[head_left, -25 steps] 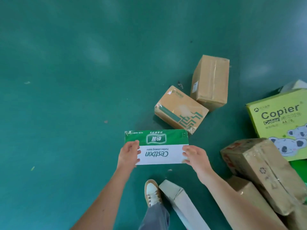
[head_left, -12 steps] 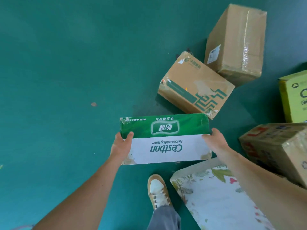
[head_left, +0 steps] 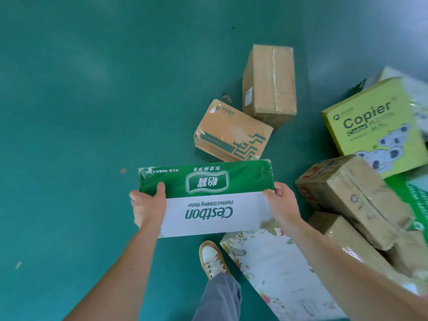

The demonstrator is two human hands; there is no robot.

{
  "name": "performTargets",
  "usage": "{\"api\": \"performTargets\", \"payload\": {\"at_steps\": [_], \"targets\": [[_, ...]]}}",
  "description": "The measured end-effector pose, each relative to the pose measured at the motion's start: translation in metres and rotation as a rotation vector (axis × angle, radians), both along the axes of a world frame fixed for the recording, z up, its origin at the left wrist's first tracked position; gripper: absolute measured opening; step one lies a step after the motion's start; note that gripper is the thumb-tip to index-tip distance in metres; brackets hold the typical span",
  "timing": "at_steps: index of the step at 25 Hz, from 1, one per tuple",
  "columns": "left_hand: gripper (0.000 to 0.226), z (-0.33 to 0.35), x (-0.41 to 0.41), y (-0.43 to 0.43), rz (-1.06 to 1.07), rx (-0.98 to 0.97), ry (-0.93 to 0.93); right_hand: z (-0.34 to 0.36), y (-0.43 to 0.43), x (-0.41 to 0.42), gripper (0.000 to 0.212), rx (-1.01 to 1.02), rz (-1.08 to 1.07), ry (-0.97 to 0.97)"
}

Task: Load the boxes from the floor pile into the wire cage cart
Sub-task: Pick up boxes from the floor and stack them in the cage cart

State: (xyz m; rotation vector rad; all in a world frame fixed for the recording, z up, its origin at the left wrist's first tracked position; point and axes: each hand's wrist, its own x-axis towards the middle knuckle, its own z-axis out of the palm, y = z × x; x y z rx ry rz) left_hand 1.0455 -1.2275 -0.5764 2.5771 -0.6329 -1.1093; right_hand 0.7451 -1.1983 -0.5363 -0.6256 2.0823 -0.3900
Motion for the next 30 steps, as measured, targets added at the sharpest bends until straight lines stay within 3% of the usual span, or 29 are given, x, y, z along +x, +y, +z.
{"api": "performTargets", "payload": {"at_steps": [1,3,6,11,16,21,23,30], "targets": [[0.064,0.028,-0.016,0.002,-0.078,0.004,0.002,0.03,0.014,-0.014,0.026,-0.04,-0.048,0.016],[0.075,0.079,-0.052,0.01,-0.268,0.006,0.022,0.088,0.052,-0.048,0.008,-0.086,-0.172,0.051],[0.08,0.148,-0.115,0.034,-0.482,-0.011,0.102,0.173,0.125,-0.107,0.018,-0.108,-0.367,0.103],[0.084,0.25,-0.247,0.117,-0.701,-0.078,0.211,0.278,0.292,-0.187,0.013,-0.138,-0.65,0.221],[0.08,0.341,-0.377,0.249,-1.065,-0.152,0.228,0.35,0.476,-0.242,0.016,-0.235,-0.941,0.31],[0.075,0.402,-0.476,0.38,-1.324,-0.203,0.304,0.409,0.655,-0.274,0.041,-0.232,-1.161,0.404],[0.074,0.421,-0.507,0.425,-1.425,-0.241,0.366,0.431,0.713,-0.278,0.042,-0.23,-1.22,0.446],[0.046,0.504,-0.604,0.579,-1.852,-0.314,0.478,0.495,0.903,-0.256,0.013,-0.251,-1.5,0.597]]}}
